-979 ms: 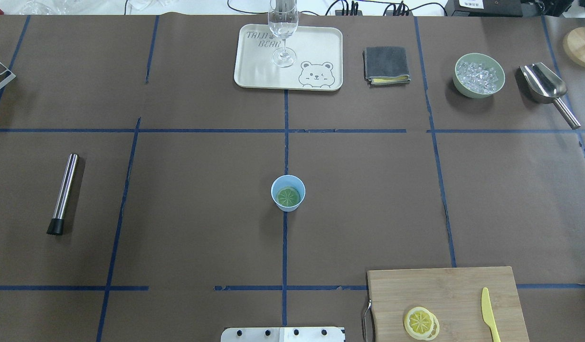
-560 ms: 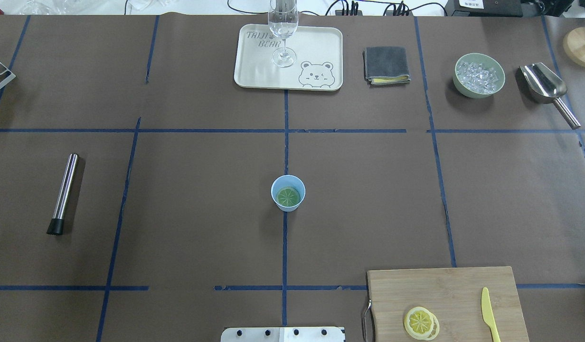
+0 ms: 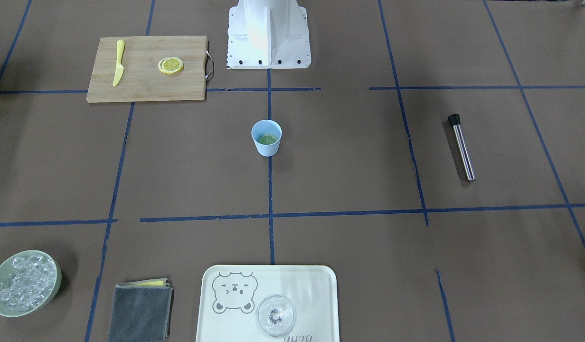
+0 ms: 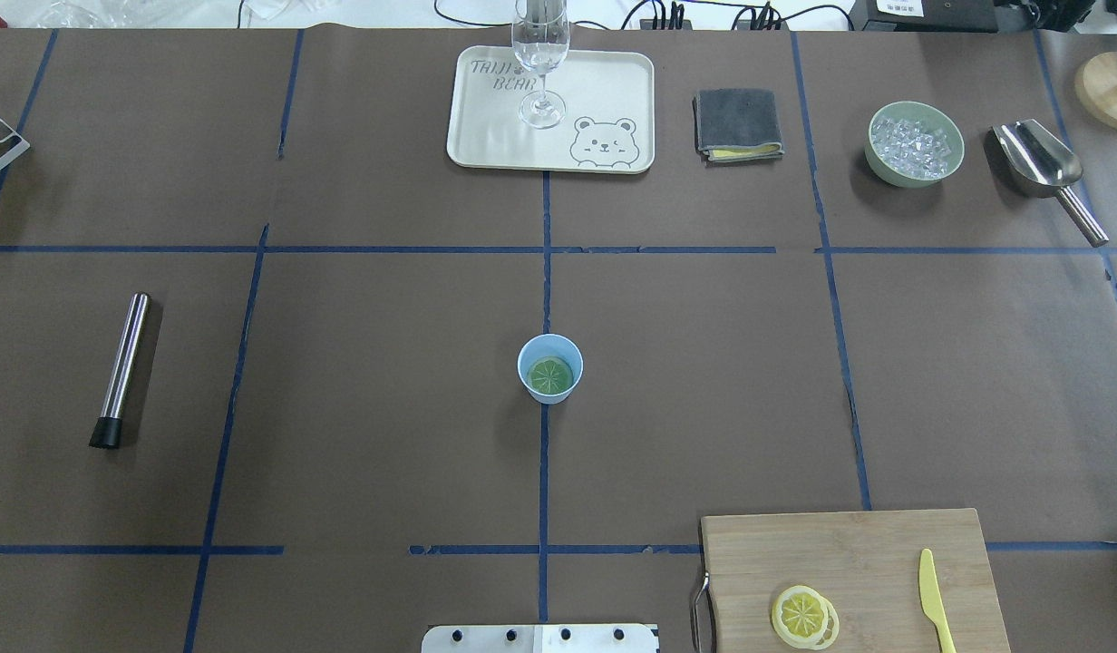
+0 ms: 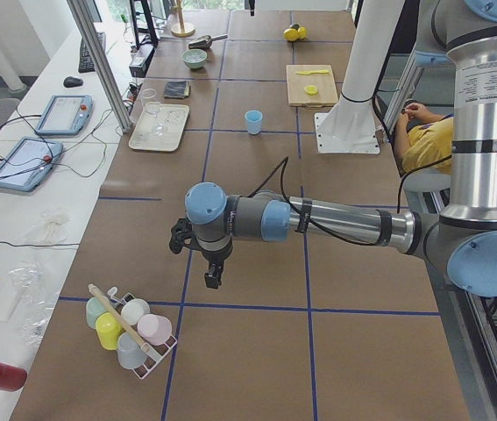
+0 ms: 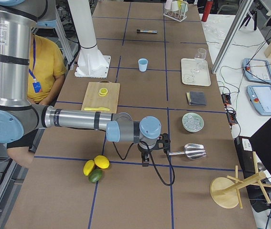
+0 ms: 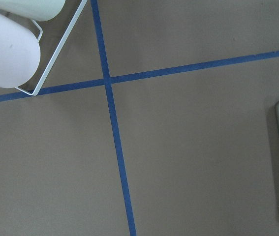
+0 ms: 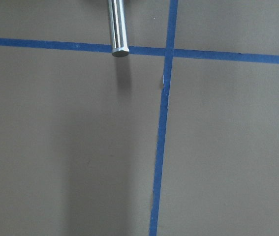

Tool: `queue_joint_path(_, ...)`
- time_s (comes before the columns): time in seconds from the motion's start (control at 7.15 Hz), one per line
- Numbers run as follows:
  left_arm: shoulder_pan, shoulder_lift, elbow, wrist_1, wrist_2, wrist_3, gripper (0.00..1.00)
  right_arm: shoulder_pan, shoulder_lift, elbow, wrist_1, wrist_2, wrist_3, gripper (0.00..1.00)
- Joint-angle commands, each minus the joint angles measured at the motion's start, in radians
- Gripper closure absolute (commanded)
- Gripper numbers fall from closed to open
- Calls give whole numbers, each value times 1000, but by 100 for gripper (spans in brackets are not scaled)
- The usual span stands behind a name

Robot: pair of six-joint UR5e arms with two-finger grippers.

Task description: Squeeze lemon into cup

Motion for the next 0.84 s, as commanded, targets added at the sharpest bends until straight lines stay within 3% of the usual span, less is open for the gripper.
queue_joint_path(0.0, -1, 10, 13, 4, 0, -11, 0, -2, -1, -3, -10, -4, 35, 0)
queue_joint_path(0.56, -5, 37, 32, 1, 10, -16, 0, -4, -1, -4, 1, -28, 100, 0)
queue_joint_path(0.7, -10, 27, 32, 4, 106, -37, 0, -8, -1, -3, 1, -54, 98, 0)
